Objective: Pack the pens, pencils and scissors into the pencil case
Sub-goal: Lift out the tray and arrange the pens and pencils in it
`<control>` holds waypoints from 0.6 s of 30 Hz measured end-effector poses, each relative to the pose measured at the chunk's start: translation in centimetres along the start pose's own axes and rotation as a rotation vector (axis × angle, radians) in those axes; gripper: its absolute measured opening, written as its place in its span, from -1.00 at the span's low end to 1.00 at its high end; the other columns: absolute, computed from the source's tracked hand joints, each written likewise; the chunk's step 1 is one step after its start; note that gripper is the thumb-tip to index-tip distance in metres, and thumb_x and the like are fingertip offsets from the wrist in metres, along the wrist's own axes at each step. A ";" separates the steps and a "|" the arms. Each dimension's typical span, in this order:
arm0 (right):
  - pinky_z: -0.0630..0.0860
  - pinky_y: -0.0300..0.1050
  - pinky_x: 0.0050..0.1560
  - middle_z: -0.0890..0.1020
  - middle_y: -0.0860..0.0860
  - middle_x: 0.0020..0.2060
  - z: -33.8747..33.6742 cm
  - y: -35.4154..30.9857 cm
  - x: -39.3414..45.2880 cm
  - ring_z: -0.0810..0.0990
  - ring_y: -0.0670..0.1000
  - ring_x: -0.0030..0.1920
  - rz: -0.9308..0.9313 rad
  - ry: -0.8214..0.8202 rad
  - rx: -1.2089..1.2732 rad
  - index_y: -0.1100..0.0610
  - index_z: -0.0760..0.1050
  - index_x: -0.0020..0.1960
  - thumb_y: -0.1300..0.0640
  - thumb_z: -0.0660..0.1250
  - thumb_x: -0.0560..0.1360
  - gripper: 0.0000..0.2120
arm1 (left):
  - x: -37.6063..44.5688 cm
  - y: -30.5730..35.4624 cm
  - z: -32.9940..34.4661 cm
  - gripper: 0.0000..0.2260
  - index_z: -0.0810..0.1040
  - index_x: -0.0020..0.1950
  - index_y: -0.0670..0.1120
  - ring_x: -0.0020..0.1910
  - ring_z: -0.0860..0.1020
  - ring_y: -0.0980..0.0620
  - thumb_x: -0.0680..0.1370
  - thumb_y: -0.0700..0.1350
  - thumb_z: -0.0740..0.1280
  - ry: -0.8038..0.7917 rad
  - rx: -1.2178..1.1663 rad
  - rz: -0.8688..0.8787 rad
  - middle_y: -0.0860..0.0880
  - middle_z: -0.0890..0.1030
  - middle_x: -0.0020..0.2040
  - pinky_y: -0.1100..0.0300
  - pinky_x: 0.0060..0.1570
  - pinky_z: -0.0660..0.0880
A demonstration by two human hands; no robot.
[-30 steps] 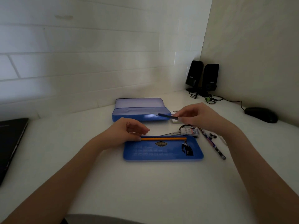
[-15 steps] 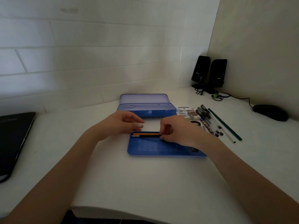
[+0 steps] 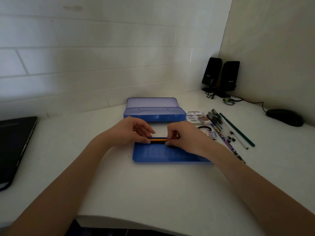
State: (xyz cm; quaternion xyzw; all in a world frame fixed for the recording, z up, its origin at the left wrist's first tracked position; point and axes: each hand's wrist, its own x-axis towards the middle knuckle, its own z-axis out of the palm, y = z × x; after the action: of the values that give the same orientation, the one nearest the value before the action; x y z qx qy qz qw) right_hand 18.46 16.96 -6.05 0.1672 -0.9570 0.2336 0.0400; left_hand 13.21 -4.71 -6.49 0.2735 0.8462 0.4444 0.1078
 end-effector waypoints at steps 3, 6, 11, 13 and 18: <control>0.37 -0.32 -0.28 0.59 -0.14 -0.30 -1.5 1.1 0.0 0.52 -0.19 -0.26 0.055 0.090 0.114 -0.04 0.49 -0.30 0.03 0.47 0.37 -0.83 | 0.0 -0.1 0.0 -0.75 0.67 -0.11 0.06 -0.18 0.65 0.20 0.32 -0.22 0.56 0.001 -0.002 -0.001 0.13 0.71 -0.21 0.45 -0.19 0.50; 0.43 -0.24 -0.27 0.58 -0.09 -0.27 -3.5 3.8 -0.1 0.54 -0.11 -0.24 0.223 0.355 0.126 0.00 0.50 -0.23 0.03 0.45 0.40 -0.86 | 0.1 -0.1 -0.1 -0.77 0.67 -0.13 0.08 -0.18 0.65 0.20 0.32 -0.20 0.56 -0.001 0.007 -0.002 0.12 0.71 -0.20 0.45 -0.18 0.51; 0.47 0.09 0.12 0.63 0.03 0.02 -6.1 8.6 -1.3 0.56 0.08 0.05 0.610 0.528 -0.217 0.01 0.56 0.05 0.05 0.32 0.50 -0.85 | 0.1 -0.2 0.0 -0.79 0.68 -0.14 0.06 -0.19 0.64 0.23 0.33 -0.22 0.55 -0.006 0.001 0.002 0.14 0.71 -0.21 0.47 -0.19 0.49; 0.44 0.05 0.15 0.61 0.08 0.10 -6.7 10.1 -1.9 0.54 0.12 0.12 0.732 0.519 -0.293 0.06 0.54 0.17 0.10 0.29 0.52 -0.76 | 0.1 -0.1 0.0 -0.79 0.69 -0.14 0.05 -0.19 0.64 0.23 0.33 -0.22 0.55 -0.008 -0.006 0.001 0.13 0.71 -0.20 0.46 -0.19 0.49; 0.49 -0.06 -0.13 0.62 0.19 -0.09 -5.7 11.1 -2.1 0.57 0.16 -0.12 0.914 0.459 -0.185 0.25 0.58 0.06 0.16 0.31 0.51 -0.80 | 0.0 -0.2 0.0 -0.80 0.70 -0.16 0.07 -0.18 0.65 0.20 0.33 -0.21 0.55 0.002 -0.020 -0.006 0.10 0.71 -0.19 0.44 -0.19 0.51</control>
State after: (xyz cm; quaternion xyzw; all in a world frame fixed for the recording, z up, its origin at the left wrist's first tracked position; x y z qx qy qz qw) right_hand 16.70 29.48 -6.16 -0.3274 -0.9156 0.1722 0.1576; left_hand 13.09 -4.79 -6.68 0.2693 0.8427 0.4528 0.1109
